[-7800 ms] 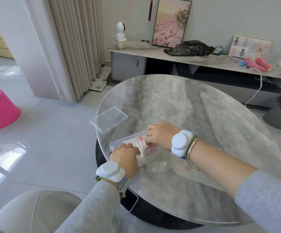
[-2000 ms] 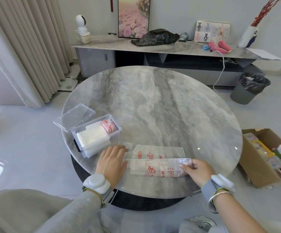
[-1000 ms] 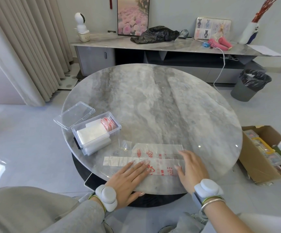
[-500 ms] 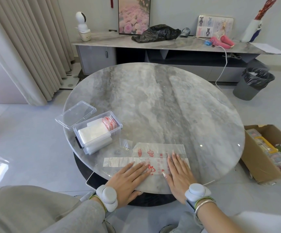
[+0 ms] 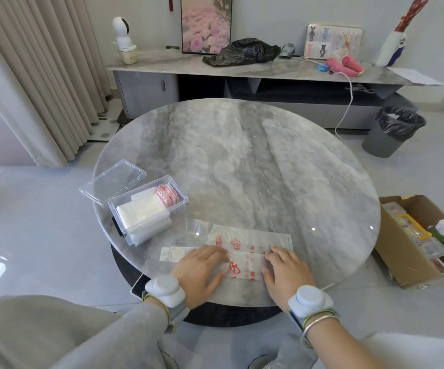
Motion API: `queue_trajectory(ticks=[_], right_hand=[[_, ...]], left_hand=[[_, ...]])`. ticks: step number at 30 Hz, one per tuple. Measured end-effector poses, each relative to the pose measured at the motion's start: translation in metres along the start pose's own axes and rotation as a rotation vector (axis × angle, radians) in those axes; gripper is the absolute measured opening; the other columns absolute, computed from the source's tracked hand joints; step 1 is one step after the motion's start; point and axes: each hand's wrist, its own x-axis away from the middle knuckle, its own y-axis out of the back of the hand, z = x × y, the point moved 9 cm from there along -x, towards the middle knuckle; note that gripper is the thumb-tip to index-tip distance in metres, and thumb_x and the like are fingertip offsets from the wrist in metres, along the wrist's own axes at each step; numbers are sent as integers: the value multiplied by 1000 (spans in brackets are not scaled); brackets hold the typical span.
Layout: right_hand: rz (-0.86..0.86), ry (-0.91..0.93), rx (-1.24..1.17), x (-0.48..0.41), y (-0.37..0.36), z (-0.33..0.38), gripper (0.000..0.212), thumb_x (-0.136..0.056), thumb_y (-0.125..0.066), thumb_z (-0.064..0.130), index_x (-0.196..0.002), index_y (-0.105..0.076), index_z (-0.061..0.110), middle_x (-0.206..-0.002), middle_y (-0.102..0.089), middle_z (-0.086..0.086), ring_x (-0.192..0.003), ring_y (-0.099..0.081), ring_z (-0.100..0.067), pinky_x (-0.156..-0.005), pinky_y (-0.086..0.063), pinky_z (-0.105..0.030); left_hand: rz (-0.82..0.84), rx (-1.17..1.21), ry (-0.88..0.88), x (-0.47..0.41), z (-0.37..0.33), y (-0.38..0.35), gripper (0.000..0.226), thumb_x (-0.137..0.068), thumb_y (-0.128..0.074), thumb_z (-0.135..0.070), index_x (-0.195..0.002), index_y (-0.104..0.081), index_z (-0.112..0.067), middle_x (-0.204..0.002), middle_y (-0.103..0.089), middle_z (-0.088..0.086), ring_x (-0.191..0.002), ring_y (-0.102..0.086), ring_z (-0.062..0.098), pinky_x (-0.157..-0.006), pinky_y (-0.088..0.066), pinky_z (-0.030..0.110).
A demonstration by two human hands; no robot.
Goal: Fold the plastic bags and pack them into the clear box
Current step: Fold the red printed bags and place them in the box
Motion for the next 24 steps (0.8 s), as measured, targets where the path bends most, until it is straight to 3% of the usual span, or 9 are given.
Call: queue_trajectory(ticks=[3,6,11,17,21,24], right_hand=[[-25,21,-18,-13,14,0,36,-98,-43,39,-132,-49,28,-138,-44,11,-129,-37,-13,-102,-35,-25],[20,61,-72,-40,25,-4,40,-94,-53,40,-132,-50,28,-135,-46,8,-128,-37,-14,-103,-35,-27],[266,106,-17,-81,17,-9,65,-77,-71,52,-132,-47,29,-133,-42,2,-125,-38,-19,-100,-39,-33],[385,123,114,-95,2,-10,89,-61,-79,60,-132,-41,26,-131,-40,0,-120,-43,-20,-95,-41,-35],[426,108,68,-96,1,-7,85,-63,-80,55,-130,-39,21,-118,-53,0,-97,-52,-19,-75,-38,-29],[397,122,162,-98,5,-7,72,-62,-76,62,-118,-46,27,-115,-53,3,-105,-47,-19,-78,-38,-30]], left_hand=[[-46,-22,58,-23,20,19,35,-93,-38,-39,-115,-61,-26,-127,-58,-7,-116,-55,13,-97,-46,31],[32,-102,102,-48,39,29,37,-90,-50,-40,-122,-58,-24,-130,-56,-5,-117,-54,18,-97,-40,30],[296,-263,145,-75,53,18,60,-88,-58,-51,-140,-42,-26,-138,-50,-4,-127,-47,19,-105,-34,32],[374,-374,129,-88,51,5,63,-83,-63,-56,-137,-44,-28,-131,-52,-4,-120,-50,18,-100,-32,30],[375,-478,77,-94,44,7,61,-84,-60,-59,-135,-46,-29,-127,-55,-6,-117,-48,17,-96,-29,29],[365,-495,57,-94,39,9,55,-83,-61,-59,-128,-50,-30,-120,-58,-8,-112,-49,16,-93,-27,28]])
